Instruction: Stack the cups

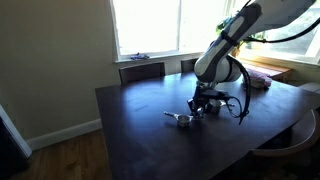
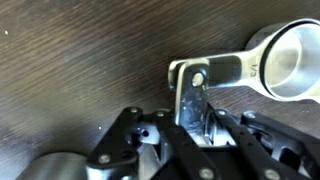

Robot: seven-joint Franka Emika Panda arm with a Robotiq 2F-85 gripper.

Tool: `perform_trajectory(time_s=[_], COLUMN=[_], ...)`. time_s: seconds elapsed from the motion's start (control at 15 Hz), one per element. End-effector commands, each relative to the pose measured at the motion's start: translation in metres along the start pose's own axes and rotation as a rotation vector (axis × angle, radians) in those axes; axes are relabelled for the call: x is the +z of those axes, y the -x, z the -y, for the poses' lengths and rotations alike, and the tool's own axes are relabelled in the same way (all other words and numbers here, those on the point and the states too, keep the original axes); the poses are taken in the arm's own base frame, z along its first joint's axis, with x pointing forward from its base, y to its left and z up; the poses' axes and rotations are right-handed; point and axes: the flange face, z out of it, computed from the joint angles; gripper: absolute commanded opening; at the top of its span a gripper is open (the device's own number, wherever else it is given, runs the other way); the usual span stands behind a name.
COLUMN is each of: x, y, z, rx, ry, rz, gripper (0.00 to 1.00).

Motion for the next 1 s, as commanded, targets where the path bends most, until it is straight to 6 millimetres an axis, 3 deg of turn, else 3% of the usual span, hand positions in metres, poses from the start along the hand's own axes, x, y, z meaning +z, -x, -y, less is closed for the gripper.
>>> perform_trajectory(time_s=[0.0, 0.6, 0.93], x=[-0.019, -0.044, -0.048], y=[0.011, 0.015, 0.017], z=[0.002, 0.007, 0.004], rx=[-0.021, -0.089, -0.119], ry=[0.028, 0.024, 0.027], rz=[-0.067, -0.204, -0.299], gripper=[0.07, 0.07, 0.07])
